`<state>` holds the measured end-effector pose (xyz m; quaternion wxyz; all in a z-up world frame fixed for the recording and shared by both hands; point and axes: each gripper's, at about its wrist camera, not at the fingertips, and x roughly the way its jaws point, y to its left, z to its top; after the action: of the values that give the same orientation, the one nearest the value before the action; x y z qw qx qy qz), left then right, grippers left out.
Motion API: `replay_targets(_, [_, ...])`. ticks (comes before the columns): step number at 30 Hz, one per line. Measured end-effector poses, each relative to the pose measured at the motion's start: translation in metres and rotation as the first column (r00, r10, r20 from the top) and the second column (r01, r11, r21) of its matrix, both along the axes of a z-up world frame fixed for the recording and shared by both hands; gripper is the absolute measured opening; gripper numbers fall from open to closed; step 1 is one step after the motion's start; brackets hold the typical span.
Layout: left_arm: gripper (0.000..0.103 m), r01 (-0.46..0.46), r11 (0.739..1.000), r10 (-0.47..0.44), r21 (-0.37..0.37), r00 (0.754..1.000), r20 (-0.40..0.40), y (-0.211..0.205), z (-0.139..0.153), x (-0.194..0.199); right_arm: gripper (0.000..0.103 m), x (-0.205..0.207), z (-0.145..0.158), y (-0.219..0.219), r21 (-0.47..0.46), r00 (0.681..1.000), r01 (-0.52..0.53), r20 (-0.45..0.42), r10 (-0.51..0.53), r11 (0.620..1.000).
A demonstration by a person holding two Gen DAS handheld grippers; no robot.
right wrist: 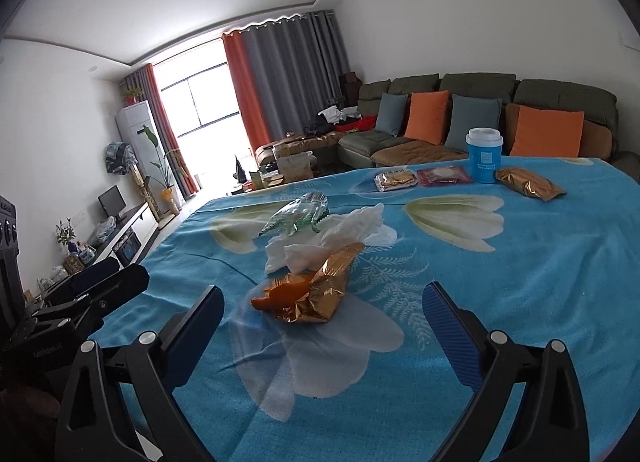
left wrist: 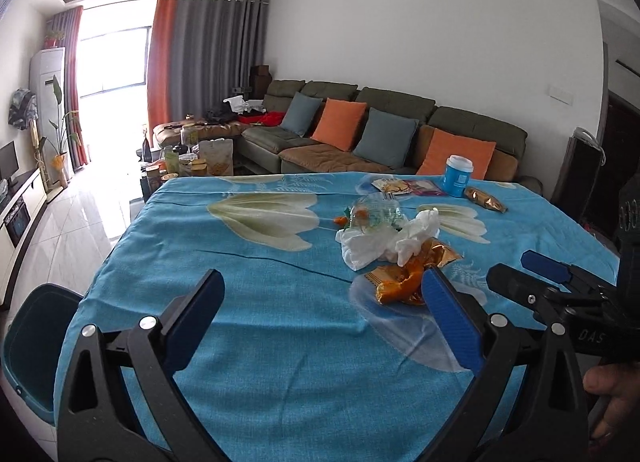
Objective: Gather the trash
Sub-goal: 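Move both tools back over the table toward the wrappers, then grasp the clear plastic wrapper with the left tool while the right tool grasps the gold wrapper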
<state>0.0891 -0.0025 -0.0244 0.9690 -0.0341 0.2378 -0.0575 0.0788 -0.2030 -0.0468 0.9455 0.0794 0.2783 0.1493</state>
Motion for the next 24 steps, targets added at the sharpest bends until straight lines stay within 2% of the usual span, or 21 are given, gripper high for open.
replay_targets(4, [0.097,-0.003,1.000,0.003,-0.002,1.000,-0.003,0.005,0.002,0.013,0.093,0.015,-0.003,-0.001,0.005,0.999,0.020,-0.042,-0.020,1.000])
replay_targets(7, [0.097,0.005,1.000,-0.005,0.005,1.000,0.014,0.005,0.009,0.019,0.083,0.029,-0.006,0.000,0.000,0.997,0.028,-0.076,-0.028,1.000])
replay_targets(14, [0.097,0.036,0.999,-0.036,0.018,0.999,0.029,0.001,0.014,0.037,0.049,0.052,-0.018,0.004,0.007,0.987,0.009,-0.161,-0.007,1.000])
replay_targets(16, [0.097,0.050,0.998,-0.051,0.025,0.998,0.025,-0.002,0.015,0.042,0.044,0.058,-0.022,0.005,0.022,0.983,0.003,-0.181,0.001,1.000])
replay_targets(17, [0.097,0.057,0.998,-0.057,0.030,0.998,0.024,-0.004,0.016,0.044,0.038,0.061,-0.024,0.005,0.034,0.981,0.000,-0.193,0.007,0.999])
replay_targets(20, [0.097,0.081,0.995,-0.082,0.055,0.997,0.012,-0.012,0.015,0.056,0.033,0.066,-0.026,0.005,0.056,0.978,-0.003,-0.210,0.015,0.998])
replay_targets(24, [0.097,0.121,0.989,-0.122,0.087,0.992,0.007,-0.024,0.017,0.075,0.021,0.067,-0.026,0.005,0.076,0.975,-0.011,-0.220,0.028,0.997])
